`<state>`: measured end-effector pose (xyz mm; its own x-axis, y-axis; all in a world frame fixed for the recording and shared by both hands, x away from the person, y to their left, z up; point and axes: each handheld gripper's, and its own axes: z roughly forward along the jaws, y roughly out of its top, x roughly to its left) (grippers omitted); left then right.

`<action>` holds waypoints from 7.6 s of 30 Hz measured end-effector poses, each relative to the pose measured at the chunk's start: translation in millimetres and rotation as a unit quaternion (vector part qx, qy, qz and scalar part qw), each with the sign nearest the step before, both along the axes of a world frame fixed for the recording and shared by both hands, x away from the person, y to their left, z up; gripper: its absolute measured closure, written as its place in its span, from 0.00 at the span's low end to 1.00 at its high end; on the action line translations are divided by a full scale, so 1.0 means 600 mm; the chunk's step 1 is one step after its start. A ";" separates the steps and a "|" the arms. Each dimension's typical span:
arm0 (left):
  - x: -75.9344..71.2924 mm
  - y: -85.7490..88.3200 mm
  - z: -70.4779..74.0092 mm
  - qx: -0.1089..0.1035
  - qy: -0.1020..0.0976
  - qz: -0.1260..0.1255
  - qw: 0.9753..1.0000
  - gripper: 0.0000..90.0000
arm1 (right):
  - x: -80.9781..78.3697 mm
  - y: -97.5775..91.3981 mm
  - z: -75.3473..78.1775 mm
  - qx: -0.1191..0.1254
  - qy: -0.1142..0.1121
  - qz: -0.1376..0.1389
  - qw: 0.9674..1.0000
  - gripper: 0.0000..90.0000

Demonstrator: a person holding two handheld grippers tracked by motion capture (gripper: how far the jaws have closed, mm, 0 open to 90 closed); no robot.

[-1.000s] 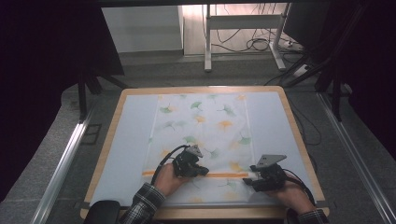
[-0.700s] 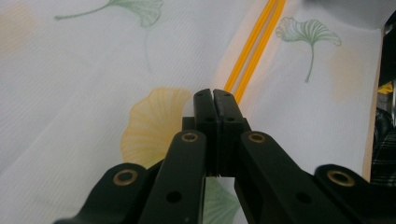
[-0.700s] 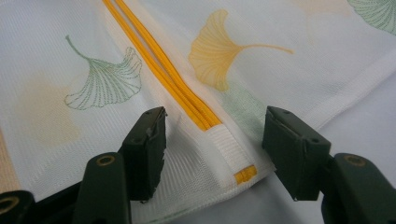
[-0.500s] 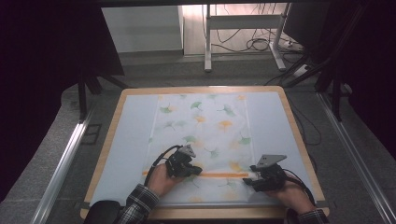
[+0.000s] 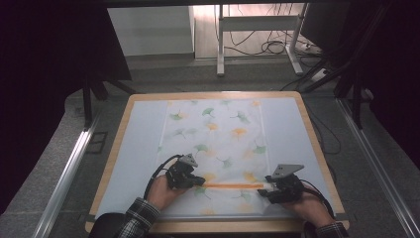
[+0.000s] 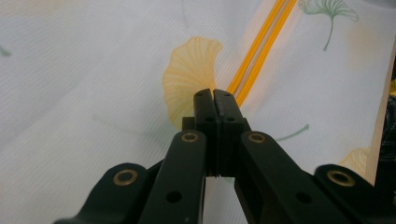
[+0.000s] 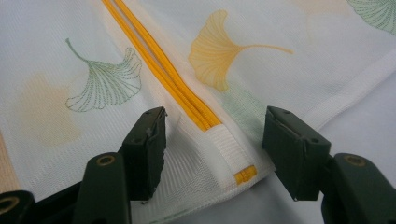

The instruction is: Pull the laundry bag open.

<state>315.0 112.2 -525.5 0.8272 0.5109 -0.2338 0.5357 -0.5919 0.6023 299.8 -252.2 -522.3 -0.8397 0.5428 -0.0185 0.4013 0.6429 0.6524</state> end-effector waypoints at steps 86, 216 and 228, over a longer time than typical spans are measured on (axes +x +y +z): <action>-0.041 0.194 -0.002 0.014 0.006 0.099 0.995 1.00 | 0.000 0.001 0.000 0.002 0.000 -0.003 1.000 0.44; -0.129 0.237 0.015 -0.004 -0.119 0.179 0.977 0.02 | -0.043 -0.031 0.072 0.062 -0.074 -0.045 0.994 0.02; -0.128 0.244 0.005 0.021 -0.114 0.190 0.975 0.03 | -0.034 -0.056 0.061 0.063 -0.075 -0.063 0.993 0.02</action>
